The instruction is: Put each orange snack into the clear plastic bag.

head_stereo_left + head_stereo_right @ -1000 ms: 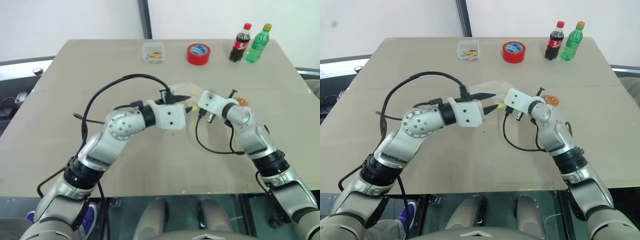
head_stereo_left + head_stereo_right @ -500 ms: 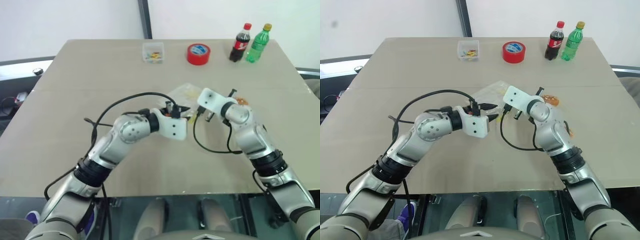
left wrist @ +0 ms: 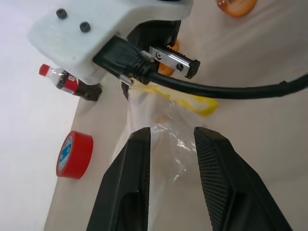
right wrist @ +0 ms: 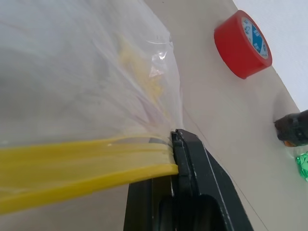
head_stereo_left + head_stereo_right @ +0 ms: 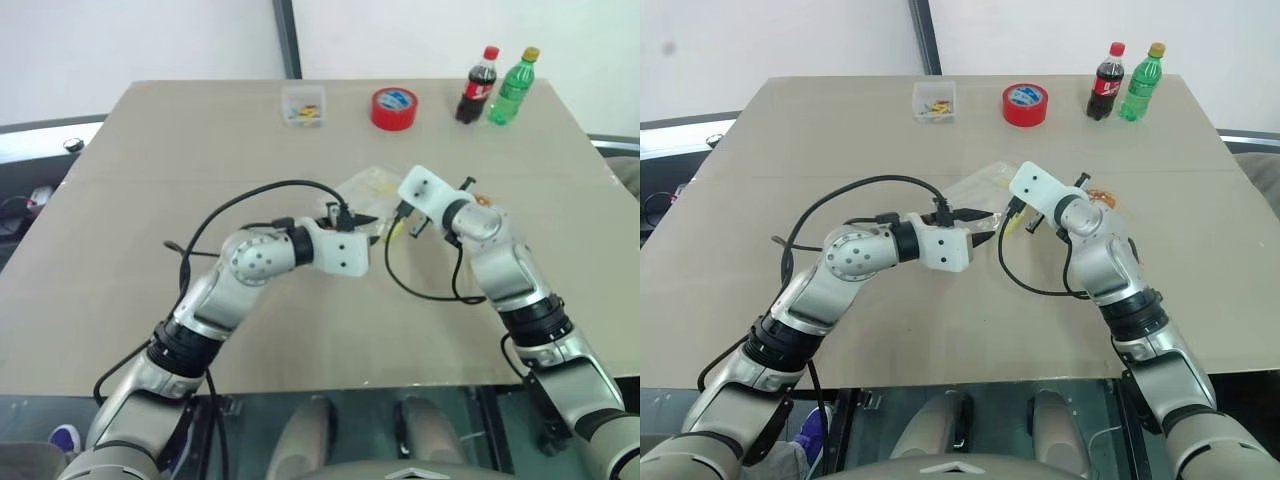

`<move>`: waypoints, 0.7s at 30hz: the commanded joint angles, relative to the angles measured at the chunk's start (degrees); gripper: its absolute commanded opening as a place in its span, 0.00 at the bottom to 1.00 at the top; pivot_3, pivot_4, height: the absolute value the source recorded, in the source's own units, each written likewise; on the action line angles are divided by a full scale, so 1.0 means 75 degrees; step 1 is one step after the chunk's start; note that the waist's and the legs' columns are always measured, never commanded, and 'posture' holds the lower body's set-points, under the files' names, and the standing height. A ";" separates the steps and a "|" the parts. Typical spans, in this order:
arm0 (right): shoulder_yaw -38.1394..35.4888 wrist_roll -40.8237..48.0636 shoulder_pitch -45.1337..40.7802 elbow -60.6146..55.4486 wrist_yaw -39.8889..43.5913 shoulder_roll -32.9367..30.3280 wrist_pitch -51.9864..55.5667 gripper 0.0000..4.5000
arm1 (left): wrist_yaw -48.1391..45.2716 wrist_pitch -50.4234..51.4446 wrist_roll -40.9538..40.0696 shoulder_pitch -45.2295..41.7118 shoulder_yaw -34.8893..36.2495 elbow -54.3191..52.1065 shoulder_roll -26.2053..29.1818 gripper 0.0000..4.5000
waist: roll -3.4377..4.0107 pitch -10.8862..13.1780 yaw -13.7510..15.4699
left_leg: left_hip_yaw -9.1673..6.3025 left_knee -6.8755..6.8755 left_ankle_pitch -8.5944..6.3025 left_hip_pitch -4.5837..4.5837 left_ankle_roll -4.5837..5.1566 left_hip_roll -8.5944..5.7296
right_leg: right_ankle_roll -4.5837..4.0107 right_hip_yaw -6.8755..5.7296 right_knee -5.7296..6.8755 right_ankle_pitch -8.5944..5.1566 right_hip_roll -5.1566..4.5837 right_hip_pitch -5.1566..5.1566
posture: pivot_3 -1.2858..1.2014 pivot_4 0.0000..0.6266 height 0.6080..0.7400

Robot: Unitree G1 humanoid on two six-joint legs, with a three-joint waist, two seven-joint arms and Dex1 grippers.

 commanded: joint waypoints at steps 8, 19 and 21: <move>-0.0130 0.0274 -0.0264 -0.0033 -0.0163 0.0061 0.0024 0.00 | 0.0020 -0.0269 0.0026 0.0023 0.0173 -0.0257 0.0000 0.34 | 0.0000 0.0000 -0.0038 | 0.0000 0.0001 -0.0001 0.0002 0.0001 0.0000 | 0.0000 0.0001 0.0007 0.0000 0.0000 -0.0001 | 0.52 0.24 1.00; -0.0150 0.0434 -0.0377 0.0171 -0.0258 0.0053 0.0007 0.00 | 0.0216 -0.1324 0.0545 -0.0136 0.0099 0.0052 0.0173 0.34 | 0.0000 0.0000 -0.0037 | 0.0000 0.0003 -0.0001 0.0003 0.0001 0.0000 | 0.0000 0.0002 0.0011 0.0000 0.0000 -0.0001 | 0.52 0.24 1.00; -0.0160 0.0455 -0.0399 0.0209 -0.0273 0.0057 0.0005 0.00 | 0.0216 -0.1425 0.0567 -0.0179 0.0115 0.0161 0.0158 0.34 | 0.0000 0.0000 -0.0036 | 0.0001 0.0004 -0.0001 0.0003 0.0002 0.0000 | 0.0000 0.0002 0.0011 0.0000 -0.0001 -0.0001 | 0.52 0.24 1.00</move>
